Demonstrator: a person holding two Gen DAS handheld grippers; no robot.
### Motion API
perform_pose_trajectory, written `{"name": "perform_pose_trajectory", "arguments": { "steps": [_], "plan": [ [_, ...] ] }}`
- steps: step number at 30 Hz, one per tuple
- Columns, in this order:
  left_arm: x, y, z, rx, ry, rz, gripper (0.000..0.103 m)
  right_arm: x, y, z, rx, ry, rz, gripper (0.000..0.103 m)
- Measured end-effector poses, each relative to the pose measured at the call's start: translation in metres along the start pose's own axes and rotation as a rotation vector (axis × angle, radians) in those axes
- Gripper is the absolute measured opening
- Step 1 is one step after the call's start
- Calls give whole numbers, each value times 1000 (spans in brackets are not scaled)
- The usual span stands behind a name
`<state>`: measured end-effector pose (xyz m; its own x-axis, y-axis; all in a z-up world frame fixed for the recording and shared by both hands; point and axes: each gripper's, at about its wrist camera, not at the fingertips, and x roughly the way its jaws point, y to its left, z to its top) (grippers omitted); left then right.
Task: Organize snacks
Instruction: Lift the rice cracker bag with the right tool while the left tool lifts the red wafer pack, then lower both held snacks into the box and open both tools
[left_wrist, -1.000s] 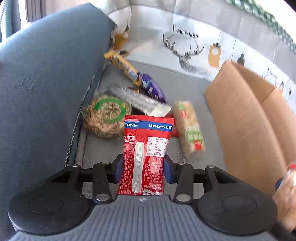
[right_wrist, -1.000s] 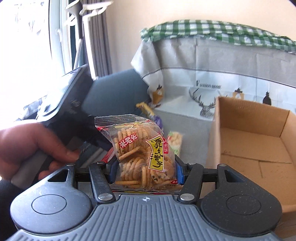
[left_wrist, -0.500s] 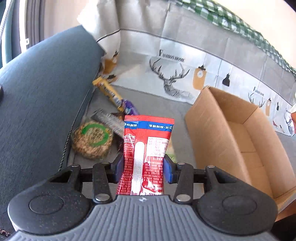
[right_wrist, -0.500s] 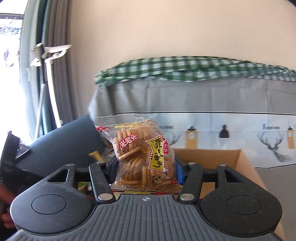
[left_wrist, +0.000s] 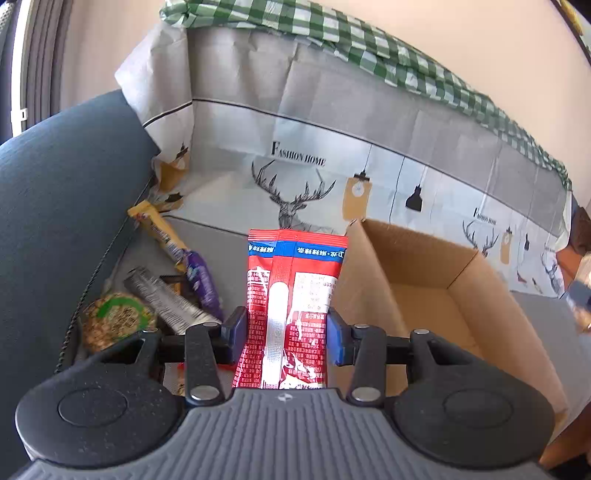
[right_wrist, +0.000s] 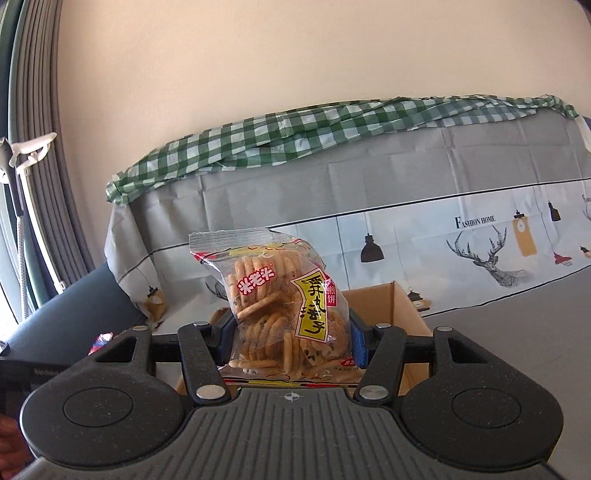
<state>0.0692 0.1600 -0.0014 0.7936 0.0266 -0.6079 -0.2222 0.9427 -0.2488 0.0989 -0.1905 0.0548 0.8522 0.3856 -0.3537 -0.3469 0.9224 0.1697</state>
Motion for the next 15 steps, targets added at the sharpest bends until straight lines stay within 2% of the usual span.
{"name": "perform_pose_trajectory", "arguments": {
  "steps": [3, 6, 10, 12, 15],
  "plan": [
    [1, -14, 2, 6, -27, -7, 48, 3, -4, 0, -22, 9, -20, 59],
    [4, -39, 13, 64, -70, -27, 48, 5, -9, 0, -23, 14, -35, 59],
    [3, -73, 37, 35, -161, -99, 48, 6, -15, -1, -18, 26, -59, 59],
    [4, -87, 37, 24, -191, -141, 48, 6, -18, 0, -8, 25, -69, 59],
    [10, -107, 24, 71, -173, -169, 48, 8, -19, 0, -4, 34, -87, 59]
  ]
}}
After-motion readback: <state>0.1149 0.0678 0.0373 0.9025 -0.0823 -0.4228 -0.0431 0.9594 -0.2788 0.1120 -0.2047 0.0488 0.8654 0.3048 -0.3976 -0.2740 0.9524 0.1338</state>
